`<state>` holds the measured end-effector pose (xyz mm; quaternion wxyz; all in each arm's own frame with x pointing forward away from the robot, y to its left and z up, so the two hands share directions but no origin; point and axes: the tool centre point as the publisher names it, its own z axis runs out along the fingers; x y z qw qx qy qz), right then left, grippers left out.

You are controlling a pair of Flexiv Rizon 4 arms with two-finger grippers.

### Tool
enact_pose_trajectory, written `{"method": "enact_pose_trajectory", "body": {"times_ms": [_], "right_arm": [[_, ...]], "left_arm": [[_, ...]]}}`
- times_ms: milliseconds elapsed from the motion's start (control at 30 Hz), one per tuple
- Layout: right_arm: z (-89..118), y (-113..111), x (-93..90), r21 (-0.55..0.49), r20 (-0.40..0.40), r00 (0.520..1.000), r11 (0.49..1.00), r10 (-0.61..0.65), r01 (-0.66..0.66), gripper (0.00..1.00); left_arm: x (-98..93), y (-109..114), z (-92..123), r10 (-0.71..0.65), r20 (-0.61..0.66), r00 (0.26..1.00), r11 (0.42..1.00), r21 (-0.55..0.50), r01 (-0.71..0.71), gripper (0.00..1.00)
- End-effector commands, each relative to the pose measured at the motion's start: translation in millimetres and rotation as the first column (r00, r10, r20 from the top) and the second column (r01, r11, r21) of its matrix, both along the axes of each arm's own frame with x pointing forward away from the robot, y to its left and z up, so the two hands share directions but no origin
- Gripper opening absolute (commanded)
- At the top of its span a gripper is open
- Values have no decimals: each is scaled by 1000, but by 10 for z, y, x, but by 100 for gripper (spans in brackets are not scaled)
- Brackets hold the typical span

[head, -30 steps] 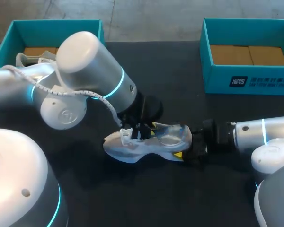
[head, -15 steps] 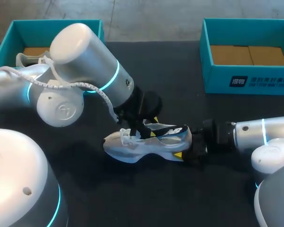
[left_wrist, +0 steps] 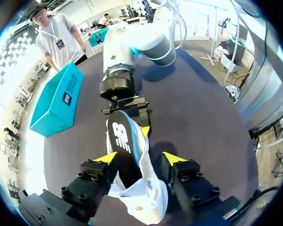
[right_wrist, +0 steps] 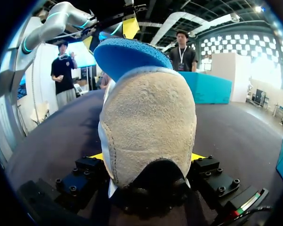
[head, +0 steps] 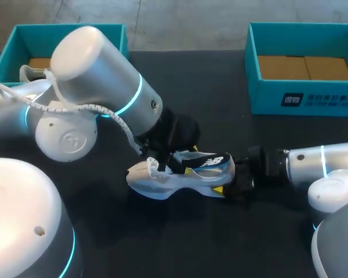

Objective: Take the shoe out of the shoebox, open the shoe tongue, remove and reinsert the insole, then place the shoe into the shoebox

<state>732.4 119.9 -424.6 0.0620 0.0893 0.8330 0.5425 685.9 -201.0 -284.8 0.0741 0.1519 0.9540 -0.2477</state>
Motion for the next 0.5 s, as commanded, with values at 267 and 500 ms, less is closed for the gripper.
{"method": "enact_pose_trajectory", "body": {"times_ms": [267, 500], "right_arm": [[2, 5, -9, -4, -1, 1000, 1000, -1, 1, 0], [2, 5, -9, -4, -1, 1000, 1000, -1, 1, 0]], "left_arm": [[-230, -90, -138, 84, 108, 991, 996, -45, -80, 87], [-259, -194, -224, 103, 151, 983, 994, -62, -94, 77]]}}
